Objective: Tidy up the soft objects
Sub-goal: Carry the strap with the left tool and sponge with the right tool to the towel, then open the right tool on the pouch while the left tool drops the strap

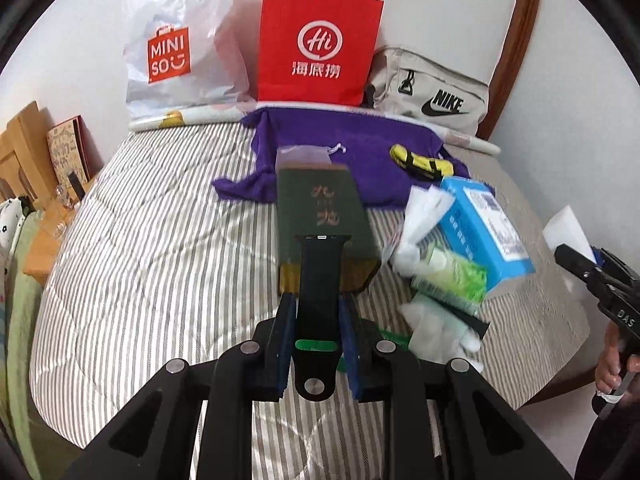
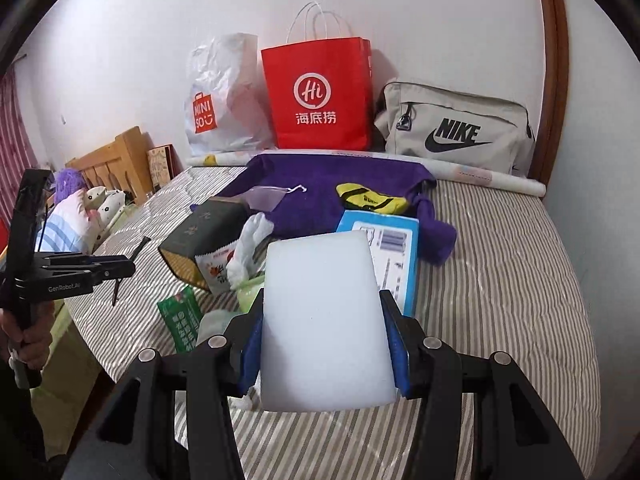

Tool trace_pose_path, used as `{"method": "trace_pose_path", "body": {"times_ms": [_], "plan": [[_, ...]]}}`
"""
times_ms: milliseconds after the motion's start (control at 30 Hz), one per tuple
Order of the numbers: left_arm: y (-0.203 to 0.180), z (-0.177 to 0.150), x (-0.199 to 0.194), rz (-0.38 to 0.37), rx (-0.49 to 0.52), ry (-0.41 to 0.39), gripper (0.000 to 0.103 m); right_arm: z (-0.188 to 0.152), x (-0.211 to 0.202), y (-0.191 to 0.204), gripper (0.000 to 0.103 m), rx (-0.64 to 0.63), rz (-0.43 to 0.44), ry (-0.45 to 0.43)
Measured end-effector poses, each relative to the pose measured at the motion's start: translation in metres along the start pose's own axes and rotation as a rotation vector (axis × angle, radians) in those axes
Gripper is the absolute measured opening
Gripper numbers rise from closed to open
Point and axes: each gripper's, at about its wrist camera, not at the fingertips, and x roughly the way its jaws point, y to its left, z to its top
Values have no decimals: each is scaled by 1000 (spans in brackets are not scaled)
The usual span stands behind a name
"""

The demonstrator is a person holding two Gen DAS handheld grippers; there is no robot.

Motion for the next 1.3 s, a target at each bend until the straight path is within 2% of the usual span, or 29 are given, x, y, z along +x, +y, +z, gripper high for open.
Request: {"method": "trace_pose_path", "body": {"times_ms": [533, 833, 1300], "plan": [[12, 76, 20, -29, -57, -44, 21, 59, 28, -18, 51, 22, -21, -25], [21, 114, 44, -52, -110, -47, 21, 92, 59, -28, 51, 13, -44, -24], [24, 167, 97, -53, -59, -11, 21, 131, 115, -36, 51, -19, -60, -16]]}}
